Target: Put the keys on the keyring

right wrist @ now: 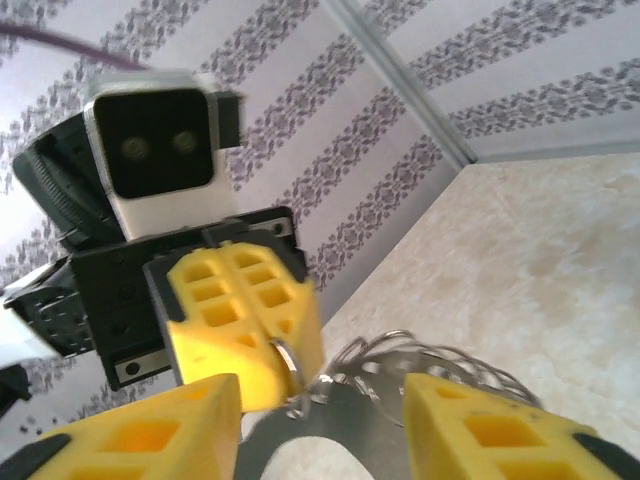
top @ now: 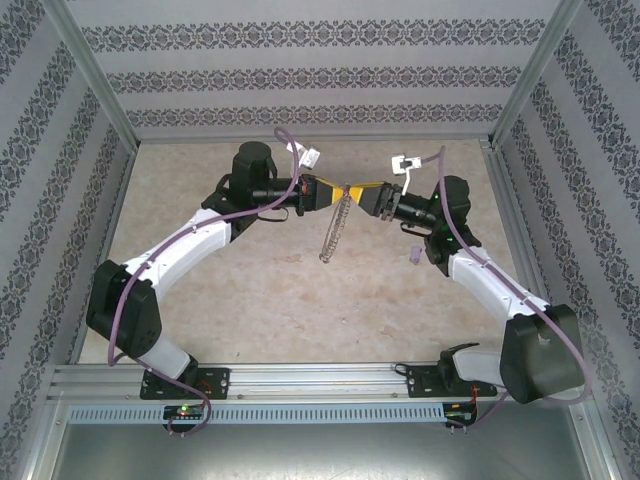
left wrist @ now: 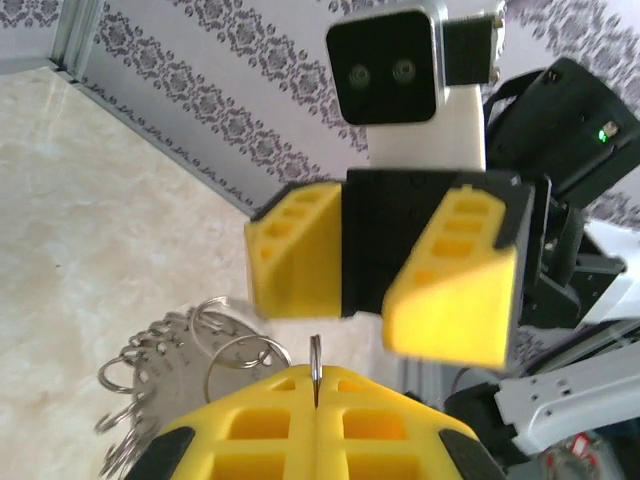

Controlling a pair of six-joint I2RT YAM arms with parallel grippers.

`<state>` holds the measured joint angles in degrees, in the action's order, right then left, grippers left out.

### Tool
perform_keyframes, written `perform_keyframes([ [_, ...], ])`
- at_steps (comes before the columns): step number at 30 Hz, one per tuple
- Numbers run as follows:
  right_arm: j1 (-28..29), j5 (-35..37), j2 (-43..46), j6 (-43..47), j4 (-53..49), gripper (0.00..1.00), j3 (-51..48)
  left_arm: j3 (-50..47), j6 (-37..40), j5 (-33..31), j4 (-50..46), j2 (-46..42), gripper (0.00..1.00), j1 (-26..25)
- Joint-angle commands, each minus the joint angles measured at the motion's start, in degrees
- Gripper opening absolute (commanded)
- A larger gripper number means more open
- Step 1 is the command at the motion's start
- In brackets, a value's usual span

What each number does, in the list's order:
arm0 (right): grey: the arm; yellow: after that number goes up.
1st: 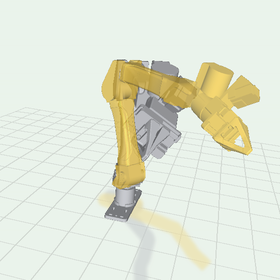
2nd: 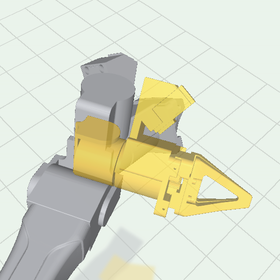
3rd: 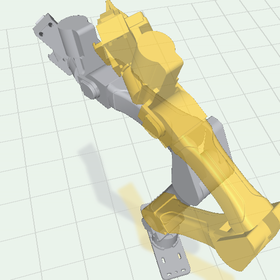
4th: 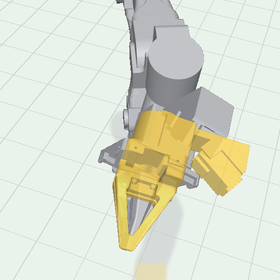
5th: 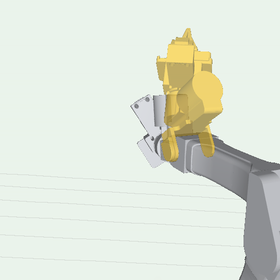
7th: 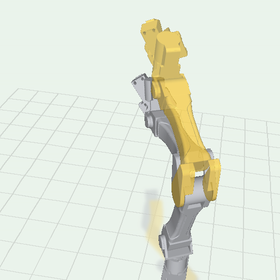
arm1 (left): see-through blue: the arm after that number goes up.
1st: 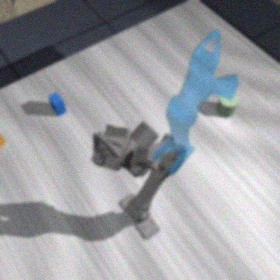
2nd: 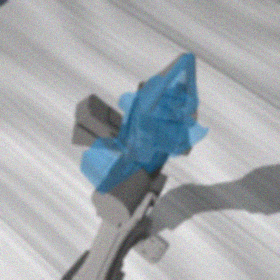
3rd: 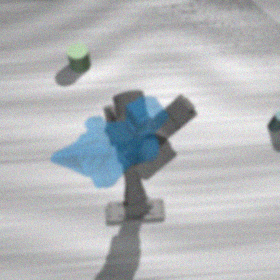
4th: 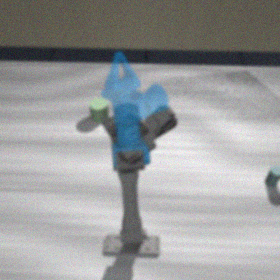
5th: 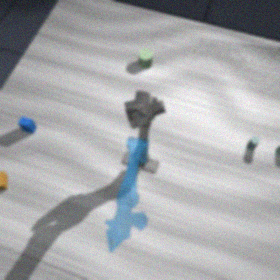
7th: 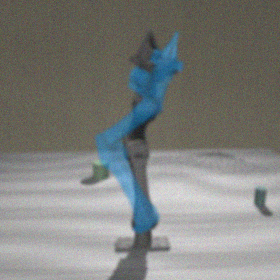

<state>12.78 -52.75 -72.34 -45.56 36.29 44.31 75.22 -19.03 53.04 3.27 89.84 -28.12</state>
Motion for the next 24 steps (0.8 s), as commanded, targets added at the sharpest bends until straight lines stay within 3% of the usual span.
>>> perform_keyframes([
  [1,-1.34,0.94,2.62,-0.41,0.96,0.51,-1.31,8.27,18.9,-0.91,-20.43,0.64,0.0,-0.37],
  [6,-1.31,-1.47,1.95,-0.91,1.63,0.52,-1.53,18.6,32.63,-1.68,-39.56,5.08,0.0,-0.3],
  [11,-0.39,-6.56,1.25,-0.27,2.15,0.46,-0.57,26.17,39.89,-3.04,-50.87,8.66,0.0,-0.22],
  [17,2.47,-11.26,-0.75,0.28,1.41,0.39,1.03,29.97,42.25,-2.46,-54.77,10.64,0.0,-0.14],
  [24,3.99,-9.84,-2.19,0.96,1.9,0.36,-0.52,31.47,42.79,-1.13,-55.68,10.91,0.0,-0.14],
])
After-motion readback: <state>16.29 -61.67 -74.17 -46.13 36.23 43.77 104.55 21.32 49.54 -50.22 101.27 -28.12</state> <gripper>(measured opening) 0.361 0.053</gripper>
